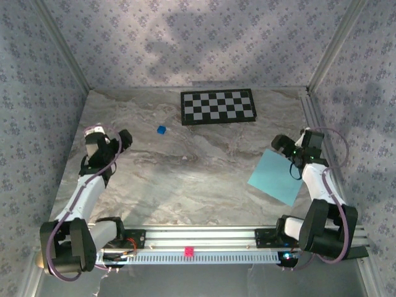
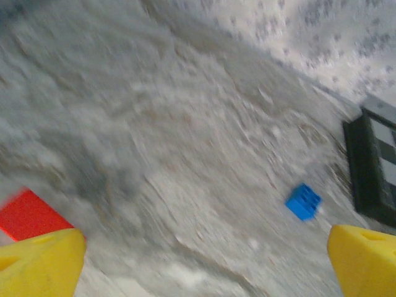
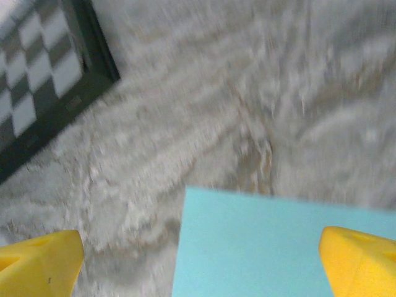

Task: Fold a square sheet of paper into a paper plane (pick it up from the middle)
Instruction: Move the square sheet of paper to the center of the table.

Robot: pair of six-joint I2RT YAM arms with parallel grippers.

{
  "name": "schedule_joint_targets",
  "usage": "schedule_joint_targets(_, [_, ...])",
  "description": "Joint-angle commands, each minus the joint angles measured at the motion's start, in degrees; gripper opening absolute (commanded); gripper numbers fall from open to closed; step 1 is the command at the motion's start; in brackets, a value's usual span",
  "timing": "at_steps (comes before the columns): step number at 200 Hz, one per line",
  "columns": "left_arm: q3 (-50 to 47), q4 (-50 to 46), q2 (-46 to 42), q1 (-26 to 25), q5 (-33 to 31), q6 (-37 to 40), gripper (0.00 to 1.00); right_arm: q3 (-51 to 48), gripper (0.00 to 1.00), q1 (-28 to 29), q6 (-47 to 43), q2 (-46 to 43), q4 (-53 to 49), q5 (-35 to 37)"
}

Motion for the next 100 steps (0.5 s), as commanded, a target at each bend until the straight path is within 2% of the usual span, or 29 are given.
schedule_joint_targets(1, [0.60, -4.94, 1.51, -0.57, 16.52, -7.56, 1.00, 0.38, 0.95, -0.51, 3.91, 2.35, -11.95, -5.21])
schedule_joint_targets(26, [0.17, -5.04, 1.30, -6.55, 16.13, -7.99, 1.00, -1.33, 0.93, -0.50, 5.35, 3.95, -11.50, -4.90])
schedule_joint_targets(59, [2.47, -9.62, 3.46, -13.55, 13.03, -6.21, 1.00, -2.42, 0.90, -0.30, 6.44, 5.98, -10.51, -5.84])
schedule_joint_targets(100, [3.94, -12.82, 4.50, -17.98, 10.52, -5.86, 1.00, -1.95, 0.89, 0.53, 6.12, 9.22, -10.42, -7.20])
